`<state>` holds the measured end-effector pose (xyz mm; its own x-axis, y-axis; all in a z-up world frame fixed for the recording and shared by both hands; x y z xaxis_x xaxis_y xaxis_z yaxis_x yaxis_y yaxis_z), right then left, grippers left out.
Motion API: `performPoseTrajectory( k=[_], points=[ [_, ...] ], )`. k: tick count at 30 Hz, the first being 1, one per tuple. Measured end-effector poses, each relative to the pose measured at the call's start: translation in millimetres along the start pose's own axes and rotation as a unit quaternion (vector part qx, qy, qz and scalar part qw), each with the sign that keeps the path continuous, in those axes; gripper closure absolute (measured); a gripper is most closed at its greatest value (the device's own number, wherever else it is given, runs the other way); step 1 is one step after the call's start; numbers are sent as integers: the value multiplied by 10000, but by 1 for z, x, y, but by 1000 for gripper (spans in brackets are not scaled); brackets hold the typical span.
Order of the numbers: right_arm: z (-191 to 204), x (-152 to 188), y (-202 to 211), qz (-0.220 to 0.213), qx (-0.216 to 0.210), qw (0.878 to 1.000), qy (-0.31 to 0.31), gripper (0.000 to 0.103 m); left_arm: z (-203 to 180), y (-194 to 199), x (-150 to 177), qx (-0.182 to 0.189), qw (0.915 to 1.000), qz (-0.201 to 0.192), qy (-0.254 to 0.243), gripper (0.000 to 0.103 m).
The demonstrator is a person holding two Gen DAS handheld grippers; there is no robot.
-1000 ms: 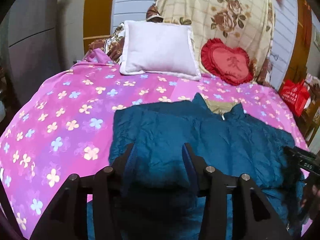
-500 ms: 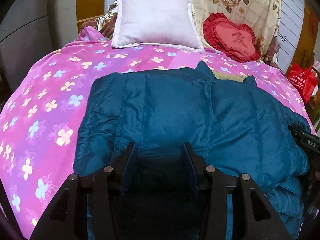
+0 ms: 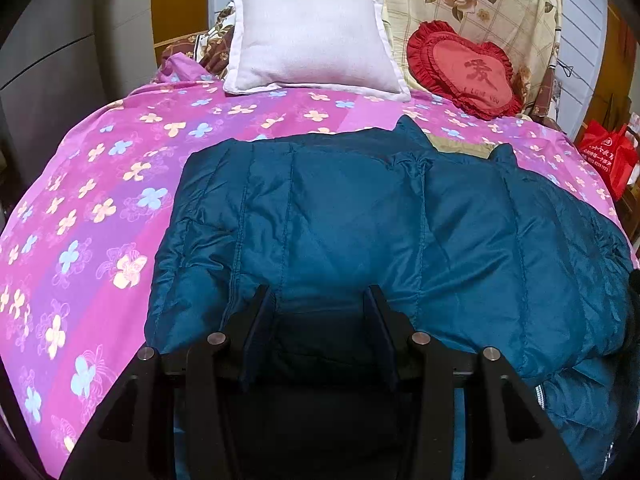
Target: Fold large clothes
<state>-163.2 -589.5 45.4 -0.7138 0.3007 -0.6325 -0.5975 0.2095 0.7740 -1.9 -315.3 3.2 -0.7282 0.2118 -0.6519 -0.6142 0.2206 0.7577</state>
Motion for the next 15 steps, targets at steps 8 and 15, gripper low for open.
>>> performPoseTrajectory(
  k=[8, 15],
  points=[
    [-20, 17, -41, 363, 410, 9985, -55, 13, -2, -1, 2, -64, 9999, -48, -60, 74],
    [-19, 16, -24, 273, 565, 9980, -44, 14, -3, -2, 2, -64, 9999, -72, -56, 74]
  ],
)
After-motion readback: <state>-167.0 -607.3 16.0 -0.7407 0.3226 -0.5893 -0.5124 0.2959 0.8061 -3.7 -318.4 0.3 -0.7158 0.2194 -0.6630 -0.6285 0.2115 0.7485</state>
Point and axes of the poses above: each gripper's, at about its wrist camera, not at the fingertips, and y roughly against the way its jaws point, z to its left, x to its underside, the point moved 6 cm from there along -y, roughly the way its jaws point, and after that the axes turned 3 degrees about -x, right-handed, at the moved point
